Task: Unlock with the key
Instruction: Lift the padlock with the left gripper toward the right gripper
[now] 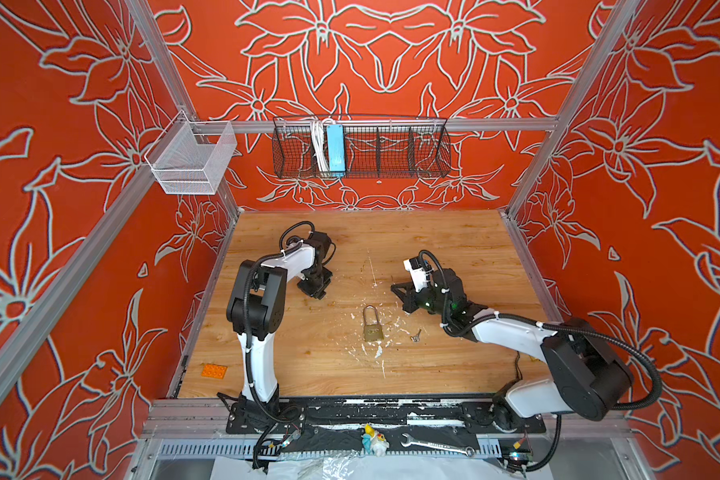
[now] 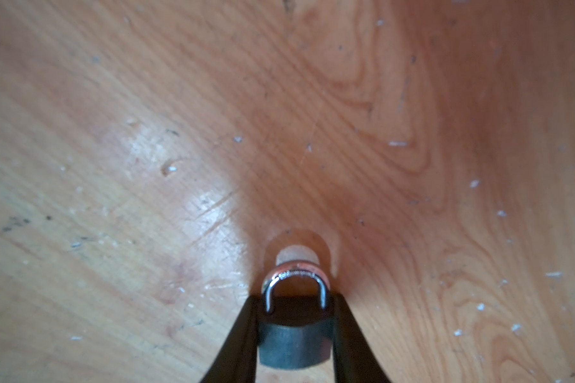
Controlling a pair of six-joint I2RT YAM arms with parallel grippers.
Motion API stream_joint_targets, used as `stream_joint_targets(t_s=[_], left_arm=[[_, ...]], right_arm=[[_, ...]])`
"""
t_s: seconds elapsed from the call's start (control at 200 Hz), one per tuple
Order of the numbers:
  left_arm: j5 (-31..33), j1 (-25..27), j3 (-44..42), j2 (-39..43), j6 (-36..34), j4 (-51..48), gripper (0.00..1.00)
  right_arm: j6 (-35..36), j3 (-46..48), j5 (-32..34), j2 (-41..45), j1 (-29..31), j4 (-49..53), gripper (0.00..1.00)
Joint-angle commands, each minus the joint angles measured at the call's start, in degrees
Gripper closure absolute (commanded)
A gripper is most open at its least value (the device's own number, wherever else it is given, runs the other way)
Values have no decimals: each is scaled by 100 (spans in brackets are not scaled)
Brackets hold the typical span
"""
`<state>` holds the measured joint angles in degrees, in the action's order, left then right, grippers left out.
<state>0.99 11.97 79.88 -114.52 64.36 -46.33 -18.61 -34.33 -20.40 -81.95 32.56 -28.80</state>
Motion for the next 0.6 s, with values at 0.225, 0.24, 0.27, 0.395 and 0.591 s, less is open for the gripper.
stream_joint_targets(t_s=[0.225, 0.24, 0.27, 0.395, 0.591], left_arm=[[23, 260, -845, 744, -486, 657, 97], [-3, 276, -896, 803, -512, 718, 98], [-45, 311, -1012, 940, -548, 895, 98], [129, 508, -1680, 1743, -805, 1651, 100], [384, 693, -3306, 3602, -1593, 3625, 100]], right_arm=[[23, -5, 35, 115, -21, -14, 100], [28, -6, 43, 124, -18, -3, 100], [33, -9, 52, 148, -13, 13, 100], [7, 4, 29, 164, -19, -34, 100], [-27, 17, -37, 136, -12, -85, 100]])
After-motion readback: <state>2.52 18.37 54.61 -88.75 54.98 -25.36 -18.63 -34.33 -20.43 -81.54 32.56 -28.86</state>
